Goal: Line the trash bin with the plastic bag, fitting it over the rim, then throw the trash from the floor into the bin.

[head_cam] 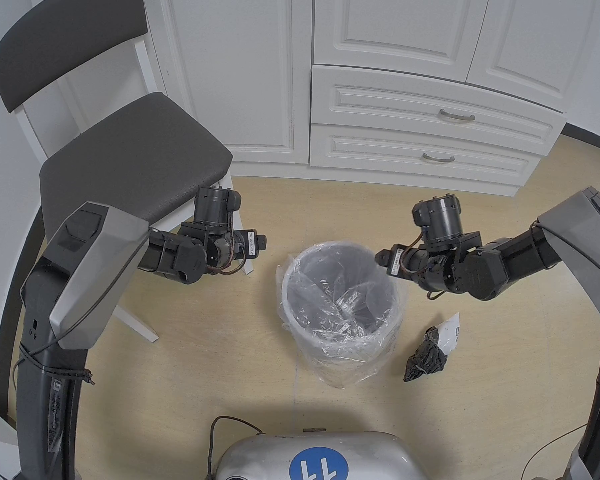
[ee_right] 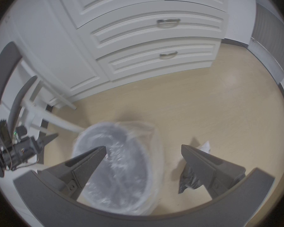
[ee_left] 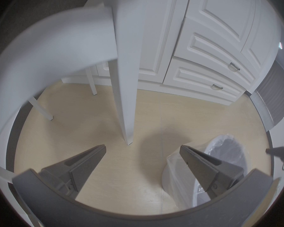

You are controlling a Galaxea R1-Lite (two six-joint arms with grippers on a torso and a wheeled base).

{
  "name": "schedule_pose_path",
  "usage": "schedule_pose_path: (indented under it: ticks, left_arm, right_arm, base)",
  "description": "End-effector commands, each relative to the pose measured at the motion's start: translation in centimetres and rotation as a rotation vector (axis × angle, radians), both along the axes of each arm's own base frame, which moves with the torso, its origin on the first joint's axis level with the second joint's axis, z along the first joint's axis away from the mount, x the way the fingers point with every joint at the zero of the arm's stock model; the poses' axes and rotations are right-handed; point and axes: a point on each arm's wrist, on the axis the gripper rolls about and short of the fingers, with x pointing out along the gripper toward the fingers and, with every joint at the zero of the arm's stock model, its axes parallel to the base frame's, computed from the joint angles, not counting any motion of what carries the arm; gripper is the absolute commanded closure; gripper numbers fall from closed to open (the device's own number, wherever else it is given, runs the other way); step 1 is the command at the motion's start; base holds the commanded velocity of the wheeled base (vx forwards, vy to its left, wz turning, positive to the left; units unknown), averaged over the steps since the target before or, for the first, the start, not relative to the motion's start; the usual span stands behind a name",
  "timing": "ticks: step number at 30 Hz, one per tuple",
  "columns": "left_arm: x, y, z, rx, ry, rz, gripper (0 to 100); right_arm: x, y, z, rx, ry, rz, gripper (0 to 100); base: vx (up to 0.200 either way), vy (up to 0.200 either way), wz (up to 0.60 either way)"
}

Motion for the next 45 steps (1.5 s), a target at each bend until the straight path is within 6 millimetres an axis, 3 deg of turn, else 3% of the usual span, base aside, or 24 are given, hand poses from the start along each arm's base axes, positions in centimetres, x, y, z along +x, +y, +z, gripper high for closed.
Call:
schedule_pose_path:
  ticks: [1, 8, 13, 18, 35, 40, 45]
  left_arm:
    - [-1.3, -0.3, 2.4, -0.011, -0.031, -0.015, 0]
    - [-1.8, -0.3, 3.3, -0.016, -0.042, -0.02, 0]
    - [-2.1, -0.3, 3.7, -0.014, -0.047, -0.021, 0]
    - [-2.5, -0.4, 4.1, -0.015, -0.05, -0.026, 0]
    - [-3.2, -0.5, 4.8, -0.018, -0.056, -0.033, 0]
    - [-3.3, -0.7, 4.6, -0.015, -0.05, -0.037, 0]
    - [-3.3, -0.7, 4.5, -0.014, -0.049, -0.037, 0]
  right_arm:
    - [-1.9, 3.4, -1.3, -0.025, 0.028, 0.066, 0]
    - [-1.9, 5.8, -6.6, -0.163, 0.091, 0.041, 0]
    - [-2.4, 7.0, -8.8, -0.285, 0.097, 0.021, 0]
    - [-4.1, 8.4, -9.4, -0.314, 0.109, 0.065, 0]
    - [-8.9, 10.5, -9.5, -0.365, 0.1, 0.212, 0]
    - [-9.6, 11.0, -11.3, -0.392, 0.13, 0.24, 0]
    - [-8.7, 11.1, -13.5, -0.412, 0.156, 0.232, 0]
  base:
    - [0.0, 0.0, 0.0]
    - [0.0, 0.0, 0.0]
    - [0.0, 0.0, 0.0]
    - [0.0, 0.0, 0.0]
    - [0.0, 0.0, 0.0]
    - [0.0, 0.0, 0.0]
    - [0.0, 0.0, 0.0]
